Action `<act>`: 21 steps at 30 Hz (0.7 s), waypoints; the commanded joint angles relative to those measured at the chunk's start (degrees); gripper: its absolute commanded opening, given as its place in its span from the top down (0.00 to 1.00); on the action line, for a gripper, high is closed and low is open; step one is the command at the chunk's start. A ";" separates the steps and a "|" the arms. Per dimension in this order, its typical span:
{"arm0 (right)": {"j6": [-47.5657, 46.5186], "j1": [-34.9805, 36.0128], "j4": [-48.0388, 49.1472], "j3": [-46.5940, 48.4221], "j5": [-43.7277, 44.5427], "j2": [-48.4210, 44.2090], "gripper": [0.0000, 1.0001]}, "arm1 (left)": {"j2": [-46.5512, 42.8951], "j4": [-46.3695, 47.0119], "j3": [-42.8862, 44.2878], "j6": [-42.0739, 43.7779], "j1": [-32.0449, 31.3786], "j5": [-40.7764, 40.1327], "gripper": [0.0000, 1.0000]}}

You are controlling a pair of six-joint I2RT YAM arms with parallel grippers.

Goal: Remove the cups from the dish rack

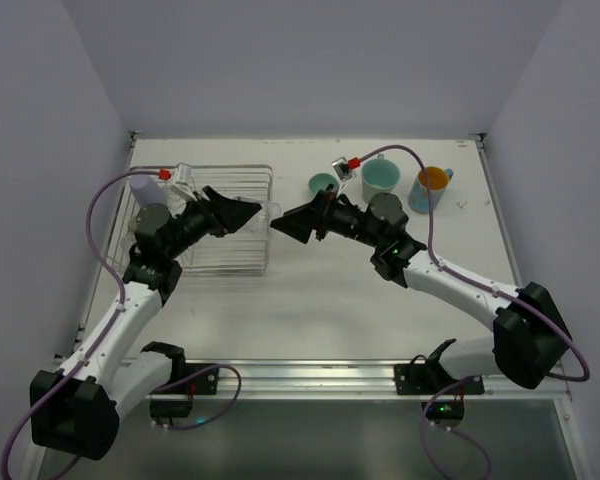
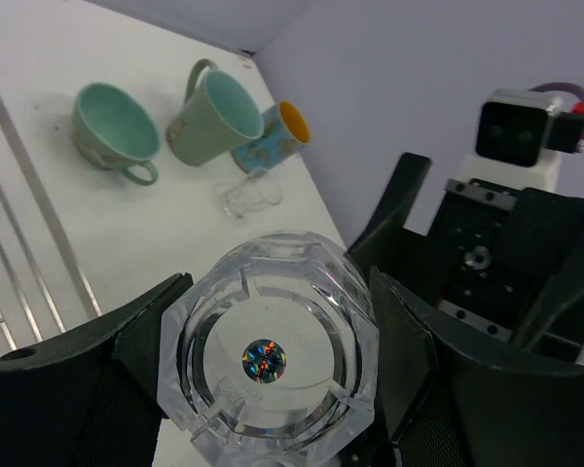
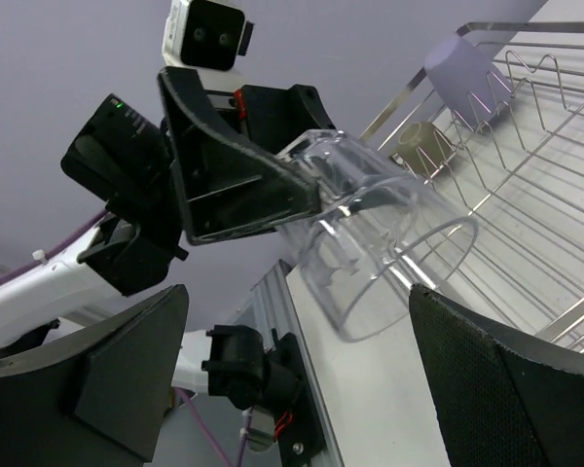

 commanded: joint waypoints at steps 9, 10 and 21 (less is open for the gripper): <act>1.59 1.67 7.09 4.82 -2.16 2.48 0.25 | -2.42 21.49 -2.71 -13.24 0.08 9.09 0.70; 1.59 2.02 7.45 5.26 -2.86 2.83 0.32 | -2.42 21.58 -3.06 -13.24 0.08 8.83 0.69; 8.18 2.55 14.05 7.63 -5.33 6.97 0.99 | -2.95 19.31 -2.45 -11.93 0.08 9.18 0.22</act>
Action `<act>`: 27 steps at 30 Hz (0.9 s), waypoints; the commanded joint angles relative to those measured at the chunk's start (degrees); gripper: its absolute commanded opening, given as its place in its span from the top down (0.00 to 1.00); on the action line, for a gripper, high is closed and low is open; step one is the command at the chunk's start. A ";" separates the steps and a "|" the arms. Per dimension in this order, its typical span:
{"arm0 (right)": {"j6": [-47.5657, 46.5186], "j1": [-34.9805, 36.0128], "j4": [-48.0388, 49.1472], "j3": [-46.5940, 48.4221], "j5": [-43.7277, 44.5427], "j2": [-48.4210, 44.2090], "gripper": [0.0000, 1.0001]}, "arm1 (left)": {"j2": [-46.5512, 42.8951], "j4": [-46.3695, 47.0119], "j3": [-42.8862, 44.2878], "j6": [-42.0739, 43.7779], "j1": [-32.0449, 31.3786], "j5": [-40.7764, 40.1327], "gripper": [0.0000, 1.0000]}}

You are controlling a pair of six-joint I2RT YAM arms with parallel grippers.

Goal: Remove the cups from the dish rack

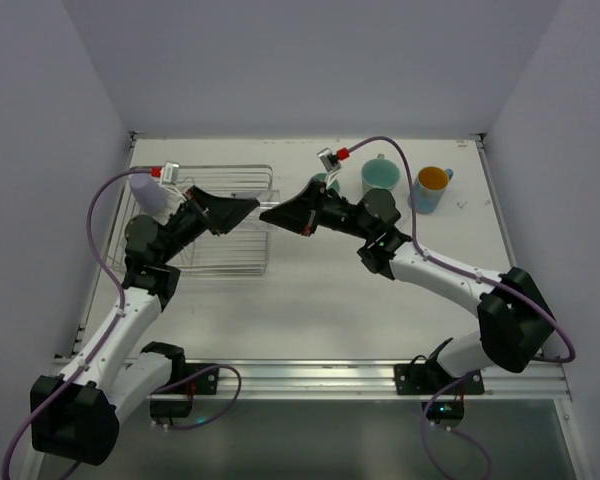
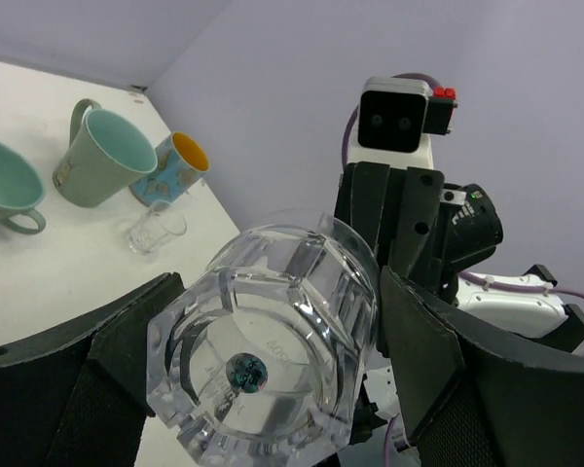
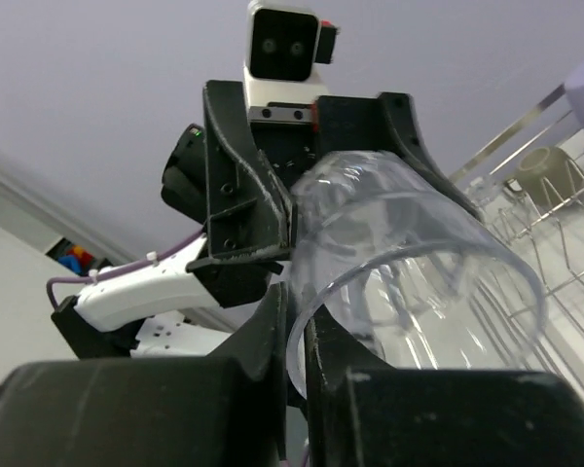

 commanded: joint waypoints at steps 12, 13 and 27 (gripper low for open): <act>-18.18 0.41 -26.74 6.20 9.52 -6.90 1.00 | -6.30 -31.26 15.30 25.96 -0.36 -11.23 0.00; -19.75 0.32 -28.51 6.56 10.22 -6.99 1.00 | -6.47 -32.77 16.79 27.30 -0.36 -13.94 0.00; -45.42 -0.65 -71.13 27.46 29.45 4.68 1.00 | -15.96 -50.10 14.79 44.54 -0.36 -40.32 0.00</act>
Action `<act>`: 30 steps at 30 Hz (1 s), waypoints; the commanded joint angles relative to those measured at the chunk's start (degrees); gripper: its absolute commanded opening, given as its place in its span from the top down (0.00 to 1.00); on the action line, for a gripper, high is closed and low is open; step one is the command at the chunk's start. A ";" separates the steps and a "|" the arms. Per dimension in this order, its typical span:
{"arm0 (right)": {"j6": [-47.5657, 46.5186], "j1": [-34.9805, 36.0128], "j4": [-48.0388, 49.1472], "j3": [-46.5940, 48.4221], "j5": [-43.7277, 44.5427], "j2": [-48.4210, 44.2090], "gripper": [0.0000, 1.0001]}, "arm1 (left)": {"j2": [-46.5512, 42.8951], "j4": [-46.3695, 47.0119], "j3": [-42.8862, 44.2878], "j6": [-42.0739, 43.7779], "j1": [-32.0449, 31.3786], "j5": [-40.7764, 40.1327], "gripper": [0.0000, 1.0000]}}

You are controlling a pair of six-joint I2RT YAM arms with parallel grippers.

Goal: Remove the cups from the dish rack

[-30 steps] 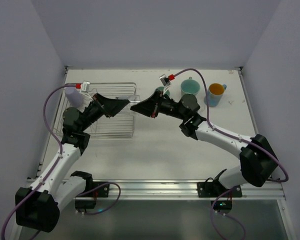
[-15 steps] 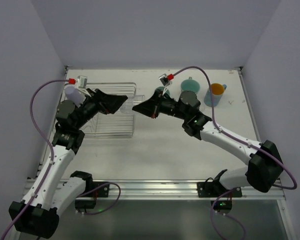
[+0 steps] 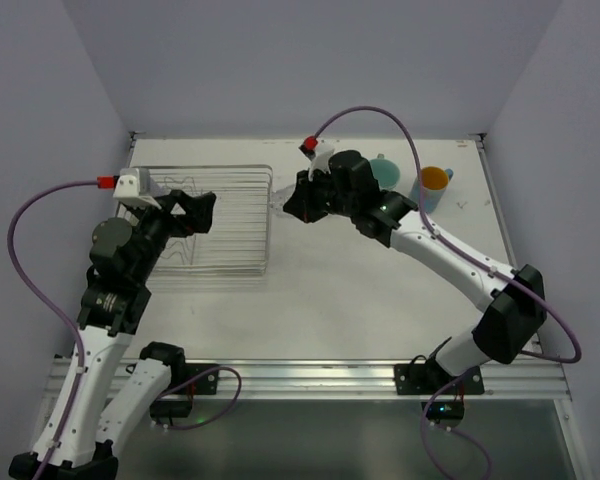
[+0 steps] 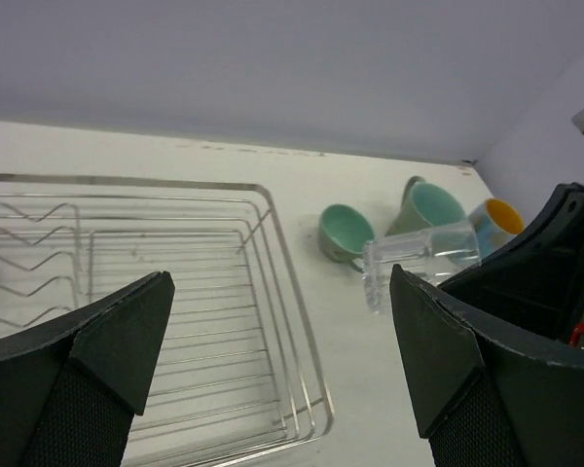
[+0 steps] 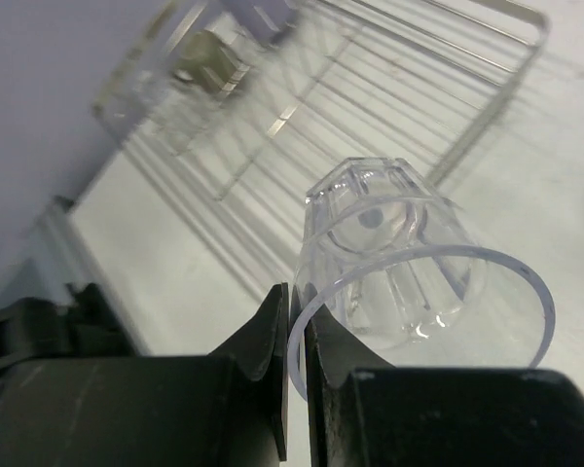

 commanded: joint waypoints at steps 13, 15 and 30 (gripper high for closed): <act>-26.98 -0.56 -31.79 28.02 23.33 26.75 0.99 | -2.72 -2.25 -7.76 6.61 -0.14 -13.34 0.00; -28.04 -0.56 -32.41 30.04 23.33 29.73 0.98 | -4.04 -2.25 -8.11 6.61 -0.14 -13.60 0.00; -30.50 -0.56 -37.25 38.57 21.14 41.26 0.90 | -5.36 -3.30 -7.93 7.13 -1.28 -14.83 0.00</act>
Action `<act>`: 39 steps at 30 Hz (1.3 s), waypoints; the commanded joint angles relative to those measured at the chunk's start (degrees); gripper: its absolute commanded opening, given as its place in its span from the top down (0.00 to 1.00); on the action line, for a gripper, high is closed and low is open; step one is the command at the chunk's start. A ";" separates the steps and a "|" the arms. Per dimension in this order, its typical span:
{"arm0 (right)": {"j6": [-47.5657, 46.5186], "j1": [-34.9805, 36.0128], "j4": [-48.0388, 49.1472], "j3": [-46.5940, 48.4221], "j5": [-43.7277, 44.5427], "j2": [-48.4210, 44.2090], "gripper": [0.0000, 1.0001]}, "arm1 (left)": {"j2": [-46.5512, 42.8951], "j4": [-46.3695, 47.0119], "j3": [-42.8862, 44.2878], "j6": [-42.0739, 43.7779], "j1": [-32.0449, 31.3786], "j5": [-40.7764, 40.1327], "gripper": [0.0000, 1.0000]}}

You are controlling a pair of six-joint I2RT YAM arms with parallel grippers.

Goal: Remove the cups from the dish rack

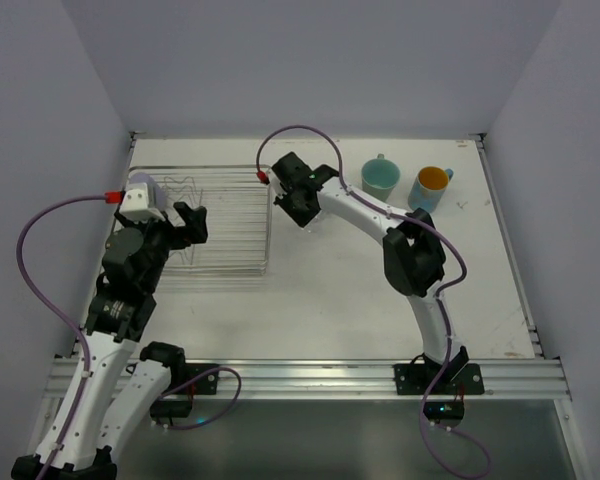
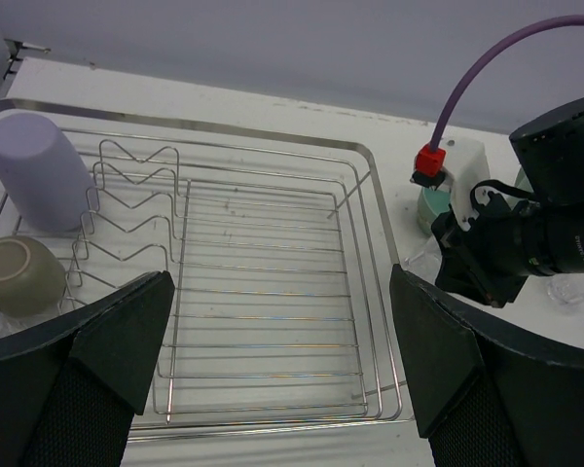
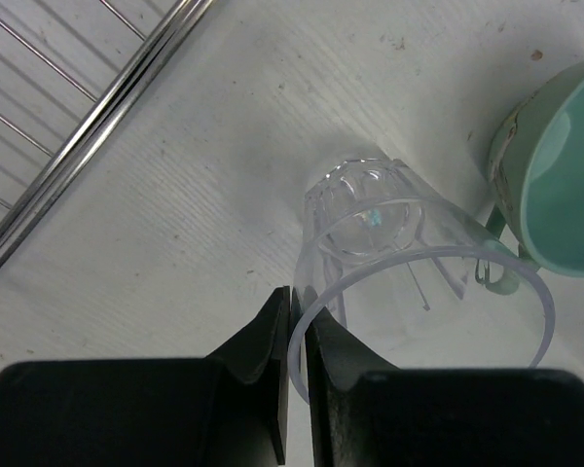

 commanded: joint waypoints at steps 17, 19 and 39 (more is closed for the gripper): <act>-0.14 -0.05 2.83 0.05 -0.96 -7.49 0.24 | 2.10 1.14 0.66 1.41 -0.54 -3.38 0.00; 1.44 -0.06 4.67 -1.08 -1.58 -11.77 0.14 | 3.59 0.96 1.18 1.14 -0.54 -4.70 0.00; 25.88 0.03 43.52 -55.75 -15.12 -63.47 0.01 | 38.04 3.60 21.99 -1.32 4.82 -26.77 0.00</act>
